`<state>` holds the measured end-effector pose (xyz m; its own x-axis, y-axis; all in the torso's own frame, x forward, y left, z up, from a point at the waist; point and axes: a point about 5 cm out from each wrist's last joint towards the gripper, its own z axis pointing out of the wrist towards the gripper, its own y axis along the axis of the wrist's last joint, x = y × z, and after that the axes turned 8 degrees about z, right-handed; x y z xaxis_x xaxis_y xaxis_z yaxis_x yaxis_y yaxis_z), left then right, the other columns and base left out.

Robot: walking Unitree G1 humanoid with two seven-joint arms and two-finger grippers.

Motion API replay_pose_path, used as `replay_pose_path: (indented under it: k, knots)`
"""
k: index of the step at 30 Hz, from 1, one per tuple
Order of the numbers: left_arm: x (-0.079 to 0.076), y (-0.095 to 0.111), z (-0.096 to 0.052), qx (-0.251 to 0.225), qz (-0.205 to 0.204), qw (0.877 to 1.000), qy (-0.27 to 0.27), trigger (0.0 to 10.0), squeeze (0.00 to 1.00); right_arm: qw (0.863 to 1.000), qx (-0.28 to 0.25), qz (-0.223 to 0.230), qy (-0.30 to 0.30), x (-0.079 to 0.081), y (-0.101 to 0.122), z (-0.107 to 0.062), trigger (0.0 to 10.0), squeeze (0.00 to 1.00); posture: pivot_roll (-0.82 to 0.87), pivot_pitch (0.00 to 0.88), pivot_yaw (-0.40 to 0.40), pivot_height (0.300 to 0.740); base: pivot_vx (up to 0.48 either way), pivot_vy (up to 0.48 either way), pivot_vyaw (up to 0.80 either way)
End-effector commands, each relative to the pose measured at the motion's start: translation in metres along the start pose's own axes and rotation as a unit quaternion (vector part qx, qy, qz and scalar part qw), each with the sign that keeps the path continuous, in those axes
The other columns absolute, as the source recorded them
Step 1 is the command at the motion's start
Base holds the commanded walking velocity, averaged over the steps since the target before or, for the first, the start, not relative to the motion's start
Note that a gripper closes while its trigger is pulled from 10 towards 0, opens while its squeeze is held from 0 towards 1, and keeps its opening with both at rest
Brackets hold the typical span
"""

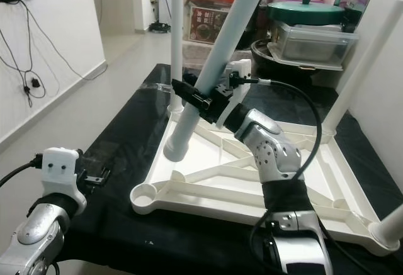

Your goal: Building children table

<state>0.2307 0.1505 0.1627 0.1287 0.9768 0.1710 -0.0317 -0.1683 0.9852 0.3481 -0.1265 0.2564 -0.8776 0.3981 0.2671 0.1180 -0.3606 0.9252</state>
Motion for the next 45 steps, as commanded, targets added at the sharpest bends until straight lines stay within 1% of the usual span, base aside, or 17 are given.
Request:
replay_pose_path:
  k: [1, 3, 4, 7, 8, 9, 10, 12, 15, 20, 21, 22, 24, 26, 28, 39, 45]
  knots:
    - [-0.007, -0.005, -0.007, 0.017, 0.009, 1.000, -0.012, 10.0, 0.00, 0.999, 0.029, -0.004, 0.023, 0.000, -0.003, 0.006, 10.0, 0.00, 0.11, 0.061, -0.076, 0.740, 0.000, 0.000, 0.00]
    - [-0.016, -0.010, -0.022, 0.034, -0.001, 0.999, -0.021, 10.0, 0.00, 0.995, 0.062, -0.006, 0.072, 0.004, -0.011, 0.012, 10.0, 0.00, 0.12, 0.084, -0.078, 0.740, 0.000, 0.000, 0.00]
    - [-0.021, -0.010, -0.030, 0.037, -0.018, 0.999, -0.030, 10.0, 0.00, 0.993, 0.073, -0.011, 0.094, 0.006, -0.013, 0.015, 10.0, 0.00, 0.13, 0.102, -0.081, 0.740, 0.000, 0.000, 0.00]
    - [-0.025, -0.010, -0.036, 0.039, -0.029, 0.998, -0.037, 10.0, 0.00, 0.990, 0.081, -0.013, 0.111, 0.007, -0.014, 0.016, 10.0, 0.00, 0.13, 0.102, -0.081, 0.740, 0.000, 0.000, 0.00]
    - [-0.030, -0.009, -0.043, 0.038, -0.038, 0.997, -0.055, 10.0, 0.00, 0.988, 0.086, -0.015, 0.125, 0.008, -0.013, 0.019, 10.0, 0.00, 0.14, 0.118, -0.082, 0.740, 0.000, 0.000, 0.00]
    - [-0.038, -0.006, -0.052, 0.035, -0.048, 0.994, -0.088, 10.0, 0.00, 0.986, 0.087, -0.020, 0.140, 0.008, -0.011, 0.025, 10.0, 0.00, 0.14, 0.130, -0.083, 0.740, 0.000, 0.000, 0.00]
    - [-0.038, -0.006, -0.052, 0.035, -0.048, 0.994, -0.088, 10.0, 0.00, 0.986, 0.087, -0.020, 0.140, 0.008, -0.011, 0.025, 10.0, 0.00, 0.14, 0.130, -0.083, 0.740, 0.000, 0.000, 0.00]
    - [-0.049, -0.004, -0.064, 0.036, -0.063, 0.989, -0.131, 10.0, 0.00, 0.983, 0.083, -0.026, 0.161, 0.011, -0.007, 0.037, 10.0, 0.00, 0.14, 0.140, -0.082, 0.740, 0.000, 0.000, 0.00]
    - [-0.051, -0.004, -0.066, 0.037, -0.062, 0.988, -0.137, 10.0, 0.00, 0.983, 0.080, -0.028, 0.164, 0.012, -0.005, 0.040, 10.0, 0.00, 0.14, 0.145, -0.081, 0.740, 0.000, 0.000, 0.00]
    - [-0.052, -0.003, -0.071, 0.045, -0.057, 0.989, -0.128, 10.0, 0.00, 0.974, 0.072, -0.015, 0.216, 0.022, -0.002, 0.048, 10.0, 0.00, 0.15, 0.168, -0.082, 0.740, 0.000, 0.000, 0.00]
    - [-0.052, -0.003, -0.071, 0.045, -0.057, 0.989, -0.128, 10.0, 0.00, 0.974, 0.072, -0.015, 0.216, 0.022, -0.002, 0.048, 10.0, 0.00, 0.15, 0.168, -0.082, 0.740, 0.000, 0.000, 0.00]
    - [-0.051, -0.003, -0.073, 0.047, -0.057, 0.989, -0.126, 10.0, 0.00, 0.969, 0.076, -0.008, 0.234, 0.024, -0.004, 0.047, 10.0, 0.00, 0.15, 0.170, -0.081, 0.740, 0.000, 0.000, 0.00]
    - [-0.051, -0.003, -0.073, 0.047, -0.057, 0.989, -0.126, 10.0, 0.00, 0.969, 0.076, -0.008, 0.234, 0.024, -0.004, 0.047, 10.0, 0.00, 0.15, 0.170, -0.081, 0.740, 0.000, 0.000, 0.00]
    - [-0.052, -0.003, -0.076, 0.052, -0.057, 0.989, -0.124, 10.0, 0.00, 0.962, 0.087, 0.001, 0.260, 0.026, -0.009, 0.044, 10.0, 0.00, 0.15, 0.178, -0.081, 0.740, 0.000, 0.000, 0.00]
    - [-0.053, -0.003, -0.078, 0.055, -0.058, 0.989, -0.126, 10.0, 0.00, 0.958, 0.093, 0.006, 0.270, 0.025, -0.012, 0.041, 10.0, 0.00, 0.15, 0.178, -0.081, 0.740, 0.000, 0.000, 0.00]
    - [-0.055, -0.002, -0.081, 0.059, -0.060, 0.989, -0.125, 10.0, 0.00, 0.952, 0.100, 0.009, 0.291, 0.028, -0.020, 0.040, 10.0, 0.00, 0.15, 0.181, -0.079, 0.740, 0.000, 0.000, 0.00]
    - [-0.049, -0.004, -0.085, 0.072, -0.047, 0.991, -0.102, 10.0, 0.00, 0.945, 0.092, 0.017, 0.313, 0.035, -0.022, 0.044, 10.0, 0.00, 0.15, 0.192, -0.085, 0.740, 0.000, 0.000, 0.00]
